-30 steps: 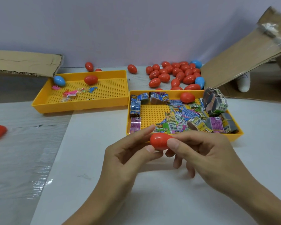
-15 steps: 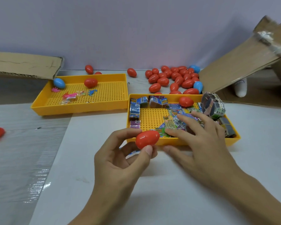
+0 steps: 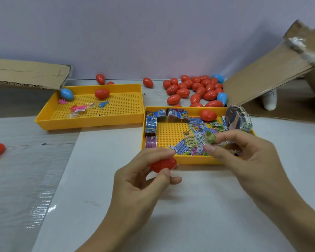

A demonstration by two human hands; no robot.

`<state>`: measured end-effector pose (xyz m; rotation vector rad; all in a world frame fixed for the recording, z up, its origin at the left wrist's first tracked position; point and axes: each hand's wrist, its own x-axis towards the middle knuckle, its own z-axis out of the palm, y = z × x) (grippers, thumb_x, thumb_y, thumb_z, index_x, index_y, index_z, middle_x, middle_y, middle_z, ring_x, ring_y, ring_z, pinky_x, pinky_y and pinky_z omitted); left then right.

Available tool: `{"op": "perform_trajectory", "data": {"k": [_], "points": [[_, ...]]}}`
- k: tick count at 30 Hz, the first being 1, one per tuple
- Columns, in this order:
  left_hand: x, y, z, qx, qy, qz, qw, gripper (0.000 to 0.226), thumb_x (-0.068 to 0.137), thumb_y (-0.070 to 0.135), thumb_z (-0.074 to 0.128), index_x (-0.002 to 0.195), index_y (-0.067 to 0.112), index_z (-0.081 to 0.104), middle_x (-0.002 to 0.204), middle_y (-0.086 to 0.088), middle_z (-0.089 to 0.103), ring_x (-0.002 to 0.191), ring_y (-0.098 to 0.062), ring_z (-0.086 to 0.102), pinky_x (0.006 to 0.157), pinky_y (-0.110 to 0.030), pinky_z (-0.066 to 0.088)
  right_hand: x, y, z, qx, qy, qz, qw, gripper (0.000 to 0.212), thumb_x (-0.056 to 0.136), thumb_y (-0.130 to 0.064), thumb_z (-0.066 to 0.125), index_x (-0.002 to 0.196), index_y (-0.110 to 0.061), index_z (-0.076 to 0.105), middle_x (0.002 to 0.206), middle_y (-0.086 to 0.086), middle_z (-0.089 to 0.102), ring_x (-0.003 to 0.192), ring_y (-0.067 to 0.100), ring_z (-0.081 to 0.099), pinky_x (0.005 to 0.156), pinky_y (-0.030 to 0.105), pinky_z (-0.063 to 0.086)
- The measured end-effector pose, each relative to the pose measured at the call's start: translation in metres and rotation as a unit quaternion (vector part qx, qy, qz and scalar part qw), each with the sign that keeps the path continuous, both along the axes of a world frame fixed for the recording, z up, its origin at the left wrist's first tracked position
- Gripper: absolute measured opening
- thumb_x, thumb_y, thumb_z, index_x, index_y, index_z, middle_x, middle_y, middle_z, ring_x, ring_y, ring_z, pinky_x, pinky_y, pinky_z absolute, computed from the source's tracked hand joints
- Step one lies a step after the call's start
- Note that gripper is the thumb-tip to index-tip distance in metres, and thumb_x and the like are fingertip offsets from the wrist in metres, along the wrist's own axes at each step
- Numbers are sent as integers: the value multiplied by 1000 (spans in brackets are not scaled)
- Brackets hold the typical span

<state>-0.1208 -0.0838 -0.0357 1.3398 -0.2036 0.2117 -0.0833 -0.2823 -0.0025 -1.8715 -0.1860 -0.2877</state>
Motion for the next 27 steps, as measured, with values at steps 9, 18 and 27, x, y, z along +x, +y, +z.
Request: {"op": "perform_trajectory", "data": {"k": [9, 18, 27], "points": [[1, 1, 2, -44, 32, -61, 997, 26, 83, 18, 58, 96, 12, 80, 115, -10, 65, 85, -31, 66, 66, -32, 55, -20, 13, -2, 108, 119, 164, 973, 44, 59, -41, 82, 101, -34, 72, 78, 8, 75, 80, 48, 65, 73, 54, 51], [-1, -2, 6, 53, 10, -39, 998, 24, 77, 24, 71, 84, 3, 78, 97, -17, 64, 89, -14, 68, 67, -23, 57, -21, 18, -6, 96, 134, 158, 974, 35, 62, -40, 82, 92, -29, 69, 79, 5, 76, 66, 55, 55, 63, 48, 41], [2, -3, 5, 48, 0, 23, 999, 9, 83, 11, 68, 82, 6, 76, 93, -8, 66, 62, -25, 63, 55, -27, 56, -27, 22, -4, 3, -7, 86, 996, 12, 72, -28, 78, 84, -31, 80, 104, -8, 71, 102, 15, 68, 66, 39, 58]]}}
